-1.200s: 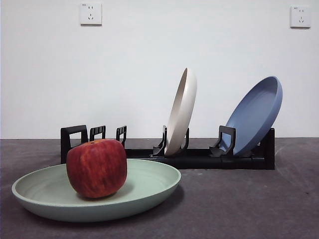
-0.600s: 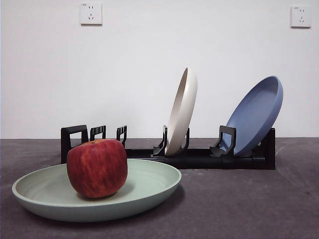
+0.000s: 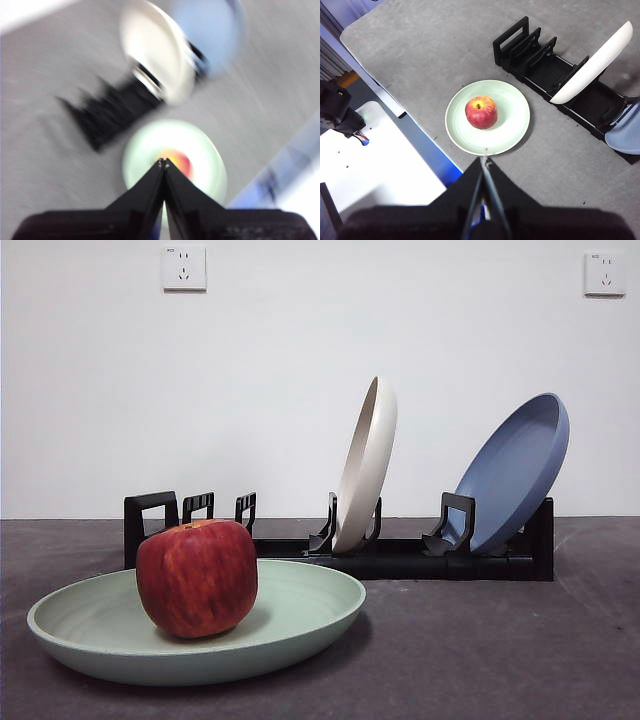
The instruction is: Take the green plate from the plate rack,put the plate on the table,take the apple from the table,put the apple in the plate
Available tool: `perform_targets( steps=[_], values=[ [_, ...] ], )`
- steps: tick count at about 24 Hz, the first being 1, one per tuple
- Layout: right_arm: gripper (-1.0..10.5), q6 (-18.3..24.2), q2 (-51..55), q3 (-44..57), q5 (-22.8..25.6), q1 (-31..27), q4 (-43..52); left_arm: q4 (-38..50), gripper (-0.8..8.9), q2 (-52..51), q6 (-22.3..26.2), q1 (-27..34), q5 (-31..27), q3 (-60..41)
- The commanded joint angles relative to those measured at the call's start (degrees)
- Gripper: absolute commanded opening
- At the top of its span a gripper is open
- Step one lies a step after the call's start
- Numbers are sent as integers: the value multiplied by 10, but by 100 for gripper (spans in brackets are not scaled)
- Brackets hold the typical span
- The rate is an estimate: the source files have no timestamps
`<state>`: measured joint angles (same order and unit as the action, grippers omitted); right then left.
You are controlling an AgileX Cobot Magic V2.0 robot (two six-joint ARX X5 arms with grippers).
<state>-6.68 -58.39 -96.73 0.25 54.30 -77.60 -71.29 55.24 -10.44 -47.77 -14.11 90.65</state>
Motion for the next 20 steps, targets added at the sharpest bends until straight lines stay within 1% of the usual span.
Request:
perform_targets(
  steps=[1, 4, 5, 7, 8, 12, 16, 18, 20],
  values=[
    [-12, -5, 0, 3, 3, 0, -14, 87, -4, -22, 8, 104, 14, -3],
    [-12, -5, 0, 3, 3, 0, -14, 218, -4, -49, -26, 247, 69, -14],
    [-12, -5, 0, 3, 3, 0, -14, 268, -4, -64, -27, 286, 83, -35],
    [-12, -5, 0, 3, 3, 0, -14, 371, -4, -111, -16, 334, 112, -115],
    [-12, -5, 0, 3, 3, 0, -14, 426, -4, -143, -6, 347, 131, -172],
    [-12, -5, 0, 3, 3, 0, -14, 585, -4, -244, 17, 379, 182, -367],
    [-12, -5, 0, 3, 3, 0, -14, 737, -4, -347, 14, 417, 220, -573],
    [-12, -5, 0, 3, 3, 0, -14, 776, -4, -394, 10, 434, 237, -657],
    [-12, -5, 0, 3, 3, 0, -14, 788, -4, -435, 1, 444, 235, -725]
  ],
)
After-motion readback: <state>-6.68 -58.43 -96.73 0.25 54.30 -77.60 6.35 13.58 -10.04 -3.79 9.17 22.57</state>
